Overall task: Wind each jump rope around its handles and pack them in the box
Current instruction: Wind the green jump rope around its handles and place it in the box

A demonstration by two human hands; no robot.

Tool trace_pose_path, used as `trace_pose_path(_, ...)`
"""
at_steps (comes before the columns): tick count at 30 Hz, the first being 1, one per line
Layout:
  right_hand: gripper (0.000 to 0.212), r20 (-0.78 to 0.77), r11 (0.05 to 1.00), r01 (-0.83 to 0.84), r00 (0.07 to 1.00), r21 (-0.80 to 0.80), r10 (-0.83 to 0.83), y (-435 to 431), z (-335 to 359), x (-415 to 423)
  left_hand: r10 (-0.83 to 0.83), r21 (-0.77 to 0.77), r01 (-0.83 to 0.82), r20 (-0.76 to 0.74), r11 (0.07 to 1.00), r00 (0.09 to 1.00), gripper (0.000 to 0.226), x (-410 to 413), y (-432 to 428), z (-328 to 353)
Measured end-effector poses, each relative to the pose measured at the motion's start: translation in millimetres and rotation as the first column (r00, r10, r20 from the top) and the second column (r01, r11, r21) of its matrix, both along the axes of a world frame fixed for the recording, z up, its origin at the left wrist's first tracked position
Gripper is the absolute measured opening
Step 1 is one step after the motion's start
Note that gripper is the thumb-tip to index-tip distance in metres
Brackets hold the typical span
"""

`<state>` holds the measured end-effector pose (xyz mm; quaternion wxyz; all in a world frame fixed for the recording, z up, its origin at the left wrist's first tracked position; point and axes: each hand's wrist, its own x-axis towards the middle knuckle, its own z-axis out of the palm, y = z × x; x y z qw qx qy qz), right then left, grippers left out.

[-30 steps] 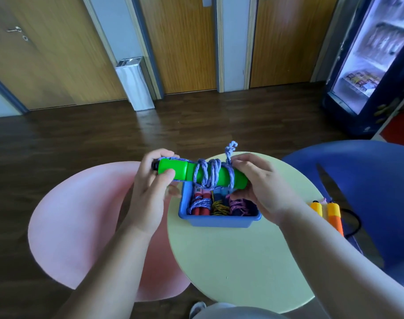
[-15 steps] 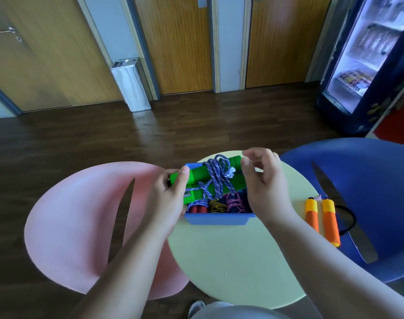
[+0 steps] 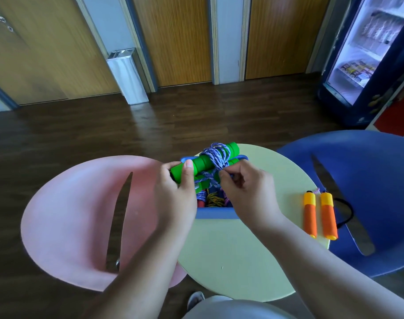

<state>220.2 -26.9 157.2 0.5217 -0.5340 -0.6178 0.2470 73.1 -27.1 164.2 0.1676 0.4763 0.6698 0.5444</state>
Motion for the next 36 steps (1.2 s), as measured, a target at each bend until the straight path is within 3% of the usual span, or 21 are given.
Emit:
trace_pose_path(7,0.020,-0.054,1.000,-0.022,0.998,0.010,0.022,4.8,0.9,-21.1,0.012,0.015,-0.012,0.027,1.000,1.000,0.018,6.7,7.4,-7.4)
trace_pose_path(11,0.011,-0.168,0.991,-0.103,0.982,-0.089,0.087,11.7,-8.7,-24.6,-0.009,-0.034,0.012,0.072,0.999,0.997,0.014,-1.8,16.0,-11.7)
trace_pose_path(15,0.016,-0.107,0.943,-0.252,0.966,-0.218,0.233,13.6,-4.1,-16.8,-0.088,-0.016,0.089,0.033,0.996,0.996,0.013,-15.2,19.7,-13.6)
trace_pose_path(17,0.020,-0.080,0.943,-0.194,0.981,-0.271,0.179,15.7,0.9,-5.7,-0.142,0.016,0.142,-0.037,0.990,0.989,0.012,-23.1,18.3,-10.9)
trace_pose_path(20,0.028,-0.021,0.939,0.022,0.999,-0.344,-0.031,29.2,3.1,17.0,-0.262,0.012,0.265,-0.114,0.964,0.958,0.013,-35.4,16.7,-4.3)
trace_pose_path(21,0.033,-0.051,0.903,0.006,0.998,-0.429,-0.031,34.1,6.0,23.2,-0.317,0.011,0.321,-0.128,0.947,0.940,0.014,-37.7,15.6,-2.1)
trace_pose_path(23,0.049,-0.286,0.752,-0.178,0.958,-0.634,-0.014,42.7,11.7,31.0,-0.421,-0.004,0.427,-0.164,0.904,0.892,0.017,-39.7,14.0,1.6)
trace_pose_path(25,0.057,-0.514,0.626,-0.352,0.853,-0.696,-0.091,47.8,14.0,34.6,-0.481,-0.018,0.493,-0.252,0.870,0.840,0.021,-38.8,13.1,4.1)
trace_pose_path(26,0.048,-0.547,0.633,-0.364,0.830,-0.683,-0.112,48.7,13.8,34.9,-0.509,-0.025,0.521,-0.255,0.853,0.822,0.023,-37.4,12.8,4.7)
trace_pose_path(29,0.018,-0.522,0.756,-0.245,0.841,-0.607,-0.146,47.1,7.7,34.6,-0.530,-0.036,0.530,-0.003,0.847,0.848,0.022,-32.3,13.9,1.3)
trace_pose_path(32,0.032,-0.527,0.807,-0.213,0.839,-0.551,-0.138,39.2,5.4,30.0,-0.336,-0.040,0.360,0.270,0.932,0.902,0.022,-19.8,16.7,-5.5)
trace_pose_path(36,0.041,-0.486,0.854,-0.205,0.872,-0.477,-0.062,26.4,-1.1,23.6,-0.170,-0.080,0.237,0.485,0.968,0.858,0.036,-4.4,20.1,-4.7)
